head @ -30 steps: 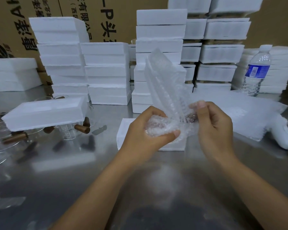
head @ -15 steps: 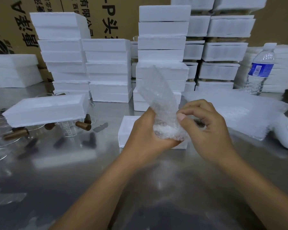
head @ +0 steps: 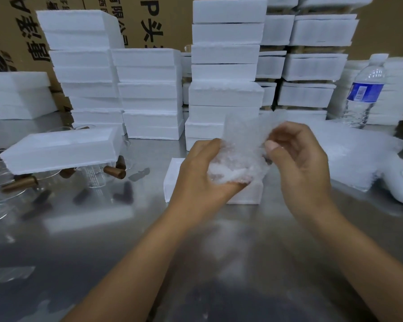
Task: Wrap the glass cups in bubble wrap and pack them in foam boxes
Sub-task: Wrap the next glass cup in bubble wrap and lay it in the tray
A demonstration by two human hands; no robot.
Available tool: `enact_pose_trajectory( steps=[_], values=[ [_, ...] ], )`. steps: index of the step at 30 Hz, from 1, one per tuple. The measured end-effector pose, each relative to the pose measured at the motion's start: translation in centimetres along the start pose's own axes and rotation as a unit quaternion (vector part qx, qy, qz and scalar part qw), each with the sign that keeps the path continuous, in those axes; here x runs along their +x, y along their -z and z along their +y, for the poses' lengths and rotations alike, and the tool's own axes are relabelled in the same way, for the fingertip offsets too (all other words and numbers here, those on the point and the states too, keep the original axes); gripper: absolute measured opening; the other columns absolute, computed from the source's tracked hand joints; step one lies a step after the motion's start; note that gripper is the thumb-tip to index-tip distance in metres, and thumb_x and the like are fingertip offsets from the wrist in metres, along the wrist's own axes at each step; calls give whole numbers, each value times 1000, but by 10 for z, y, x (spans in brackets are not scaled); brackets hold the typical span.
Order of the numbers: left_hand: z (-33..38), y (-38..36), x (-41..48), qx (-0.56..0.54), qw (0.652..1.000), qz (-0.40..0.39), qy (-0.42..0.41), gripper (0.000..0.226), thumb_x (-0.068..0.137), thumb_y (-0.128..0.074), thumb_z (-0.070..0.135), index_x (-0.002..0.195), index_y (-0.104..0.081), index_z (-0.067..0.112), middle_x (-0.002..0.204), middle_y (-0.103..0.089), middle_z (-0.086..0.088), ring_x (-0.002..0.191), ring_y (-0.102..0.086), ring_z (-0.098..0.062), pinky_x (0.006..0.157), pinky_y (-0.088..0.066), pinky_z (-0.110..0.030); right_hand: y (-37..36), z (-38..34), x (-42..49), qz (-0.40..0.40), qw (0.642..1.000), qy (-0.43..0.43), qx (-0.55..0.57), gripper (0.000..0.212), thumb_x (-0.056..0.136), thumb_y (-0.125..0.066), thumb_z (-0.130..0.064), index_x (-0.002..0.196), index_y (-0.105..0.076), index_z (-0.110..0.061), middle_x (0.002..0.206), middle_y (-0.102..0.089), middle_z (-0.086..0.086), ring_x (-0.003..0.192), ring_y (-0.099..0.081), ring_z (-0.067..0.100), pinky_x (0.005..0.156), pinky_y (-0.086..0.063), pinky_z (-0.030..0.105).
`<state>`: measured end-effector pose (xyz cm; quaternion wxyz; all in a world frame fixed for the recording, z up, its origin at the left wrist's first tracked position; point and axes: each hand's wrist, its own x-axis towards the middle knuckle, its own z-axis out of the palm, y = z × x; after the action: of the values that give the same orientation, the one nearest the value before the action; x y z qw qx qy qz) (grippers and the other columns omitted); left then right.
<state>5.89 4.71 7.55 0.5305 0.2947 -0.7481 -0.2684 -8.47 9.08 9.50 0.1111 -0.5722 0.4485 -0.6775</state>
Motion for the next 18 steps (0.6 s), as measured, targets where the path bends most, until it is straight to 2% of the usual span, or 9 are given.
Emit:
enact_pose_trajectory(
  steps=[2,4,5,6,8,9,12,15,18],
  values=[
    [-1,2,0,9,1000,-3,6,48,67,-85,31,108,-61,30,106,-55,7,96,-54,1,79,-43,-11,-1,-3,-3,-6,999,49,0,21,83,-57,-31,103,-51,-33,97,-60,-17,96,-58,1,87,-45,18],
    [-2,2,0,20,1000,-22,9,48,65,-84,37,106,-62,28,102,-55,9,95,-56,-1,79,-46,-15,-5,-8,-8,-21,995,91,-31,21,85,-58,-33,104,-50,-35,98,-59,-24,97,-57,-5,81,-43,8],
    [-2,2,-1,29,999,-31,7,47,64,-82,39,105,-62,30,101,-55,11,93,-55,1,77,-44,-12,-7,-9,-9,-21,995,94,-38,17,86,-60,-30,99,-51,-37,95,-60,-27,95,-57,-7,77,-43,5],
    [-3,2,-1,44,998,-37,-3,44,63,-81,40,102,-60,33,99,-55,13,92,-54,3,75,-42,-8,-8,-9,-9,-15,996,84,-34,14,88,-61,-26,93,-54,-37,91,-61,-27,91,-58,-7,74,-43,5],
    [-3,1,-2,82,995,-46,-40,45,64,-81,35,96,-52,44,98,-53,16,91,-51,9,73,-37,-3,-7,-9,-7,9,999,33,-15,18,90,-61,-20,81,-57,-35,83,-64,-21,83,-61,-1,76,-48,17],
    [-3,0,-3,92,993,-51,-54,50,64,-81,35,98,-47,48,99,-52,17,91,-50,10,74,-36,-3,-5,-9,-4,17,1000,-4,8,17,89,-62,-19,80,-59,-33,79,-66,-17,79,-62,2,74,-50,23],
    [0,-3,-3,78,993,-75,-52,72,63,-82,40,114,-34,56,112,-50,25,100,-51,9,78,-44,-9,0,-8,1,12,995,-89,51,12,82,-69,-16,82,-61,-26,69,-68,-6,66,-64,6,62,-51,24],
    [1,-3,-4,82,988,-95,-85,84,64,-82,39,124,-25,56,115,-43,31,105,-50,7,82,-47,-13,-1,-6,1,-10,996,-79,-40,23,75,-69,-6,72,-63,-28,72,-66,-10,71,-61,8,81,-51,37],
    [0,-2,-5,95,985,-96,-112,83,66,-81,31,125,-27,52,121,-46,20,103,-52,1,78,-48,-18,-2,-7,1,-32,993,-61,-100,28,72,-67,-9,63,-62,-35,82,-56,-11,76,-58,4,80,-47,26]
  ],
)
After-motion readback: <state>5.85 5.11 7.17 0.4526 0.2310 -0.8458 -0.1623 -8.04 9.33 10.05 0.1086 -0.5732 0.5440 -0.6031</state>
